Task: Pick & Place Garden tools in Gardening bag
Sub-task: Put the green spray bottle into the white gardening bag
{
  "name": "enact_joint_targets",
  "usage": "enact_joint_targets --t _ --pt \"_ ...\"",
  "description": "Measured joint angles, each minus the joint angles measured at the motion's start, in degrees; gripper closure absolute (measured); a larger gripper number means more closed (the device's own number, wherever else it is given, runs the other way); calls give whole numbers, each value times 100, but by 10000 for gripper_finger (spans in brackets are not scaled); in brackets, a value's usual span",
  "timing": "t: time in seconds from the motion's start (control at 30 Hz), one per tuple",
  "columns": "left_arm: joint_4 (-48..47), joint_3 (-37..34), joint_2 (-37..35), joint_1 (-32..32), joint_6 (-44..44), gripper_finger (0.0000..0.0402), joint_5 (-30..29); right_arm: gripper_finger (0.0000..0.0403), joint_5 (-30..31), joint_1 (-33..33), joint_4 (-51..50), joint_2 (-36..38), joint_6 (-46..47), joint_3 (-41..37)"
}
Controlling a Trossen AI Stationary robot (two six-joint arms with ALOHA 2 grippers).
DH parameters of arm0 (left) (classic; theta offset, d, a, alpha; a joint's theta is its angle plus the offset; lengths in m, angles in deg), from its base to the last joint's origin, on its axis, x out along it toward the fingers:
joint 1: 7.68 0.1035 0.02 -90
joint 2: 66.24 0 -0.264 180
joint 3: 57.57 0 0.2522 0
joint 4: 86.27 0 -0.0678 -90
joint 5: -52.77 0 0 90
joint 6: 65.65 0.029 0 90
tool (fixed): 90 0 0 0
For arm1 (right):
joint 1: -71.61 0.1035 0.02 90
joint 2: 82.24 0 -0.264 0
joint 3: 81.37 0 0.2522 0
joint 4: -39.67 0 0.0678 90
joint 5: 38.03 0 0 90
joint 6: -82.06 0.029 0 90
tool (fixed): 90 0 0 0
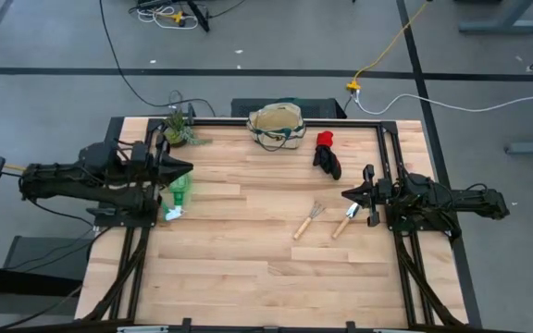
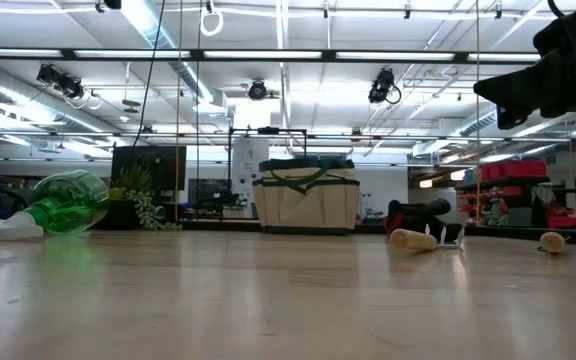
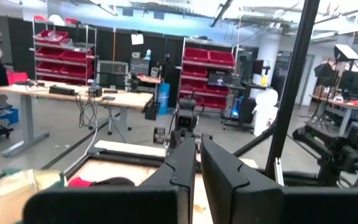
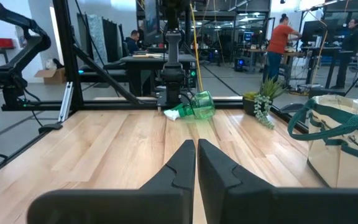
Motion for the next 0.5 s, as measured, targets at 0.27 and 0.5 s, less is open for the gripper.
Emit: enact_joint_targets --t 0.27,0.5 --pt "-385 791 458 0 134 369 4 380 1 -2 1 0 0 0" --pt "-1100 1532 958 0 205 369 44 380 2 0 0 0 0 0"
